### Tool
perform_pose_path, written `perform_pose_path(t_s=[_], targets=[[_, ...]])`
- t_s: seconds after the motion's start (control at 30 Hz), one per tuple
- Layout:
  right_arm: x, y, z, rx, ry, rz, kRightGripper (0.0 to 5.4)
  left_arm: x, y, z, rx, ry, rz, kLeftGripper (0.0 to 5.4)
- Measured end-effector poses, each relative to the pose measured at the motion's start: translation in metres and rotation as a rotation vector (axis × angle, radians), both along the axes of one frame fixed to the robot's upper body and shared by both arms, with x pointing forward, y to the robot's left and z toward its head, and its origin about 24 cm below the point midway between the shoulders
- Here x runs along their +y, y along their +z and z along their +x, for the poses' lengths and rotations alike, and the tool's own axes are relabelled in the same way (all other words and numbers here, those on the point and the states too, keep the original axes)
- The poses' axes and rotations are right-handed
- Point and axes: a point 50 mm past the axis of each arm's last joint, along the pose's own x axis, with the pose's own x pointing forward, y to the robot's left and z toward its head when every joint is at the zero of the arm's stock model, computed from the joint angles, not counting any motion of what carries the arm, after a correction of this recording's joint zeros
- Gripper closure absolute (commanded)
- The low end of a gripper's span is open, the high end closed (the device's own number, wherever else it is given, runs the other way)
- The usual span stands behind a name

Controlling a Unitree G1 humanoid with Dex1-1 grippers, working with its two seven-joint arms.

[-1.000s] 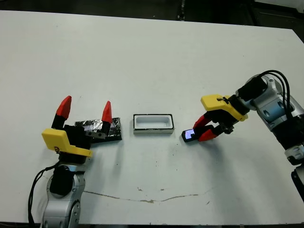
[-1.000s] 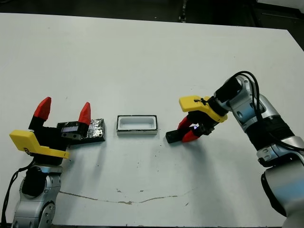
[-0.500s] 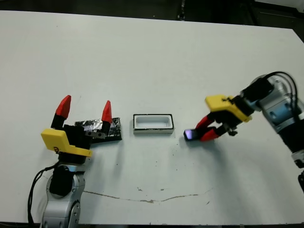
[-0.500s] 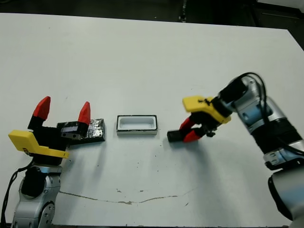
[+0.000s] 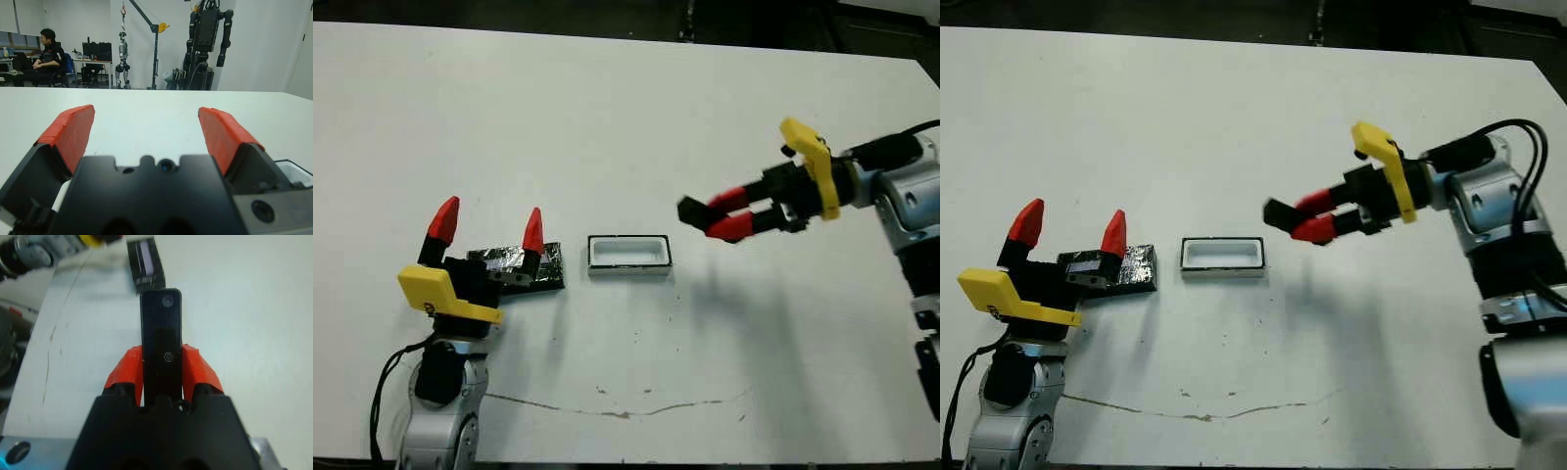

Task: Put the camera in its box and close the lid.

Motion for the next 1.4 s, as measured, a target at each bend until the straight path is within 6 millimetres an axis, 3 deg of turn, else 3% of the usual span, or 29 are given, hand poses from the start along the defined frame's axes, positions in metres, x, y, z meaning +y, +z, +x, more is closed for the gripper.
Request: perform_pose_path(t_s=[0.4, 0.67, 1.4], targets=[[0.055, -0.025, 0.005, -0.006, -0.015, 0.071, 3.74, -0.001, 0.000, 0.000, 0.002, -0.003, -0.005, 0.00], [0.072, -0.039, 0.007, -0.006, -0.028, 0.035, 3.74, -0.002, -0.001, 0.000, 0.002, -0.004, -0.006, 0.00], [0.078, -0.037, 0.003, -0.010, 0.007, -0.057, 3.74, -0.002, -0.001, 0.001, 0.004, -0.003, -0.008, 0.00]])
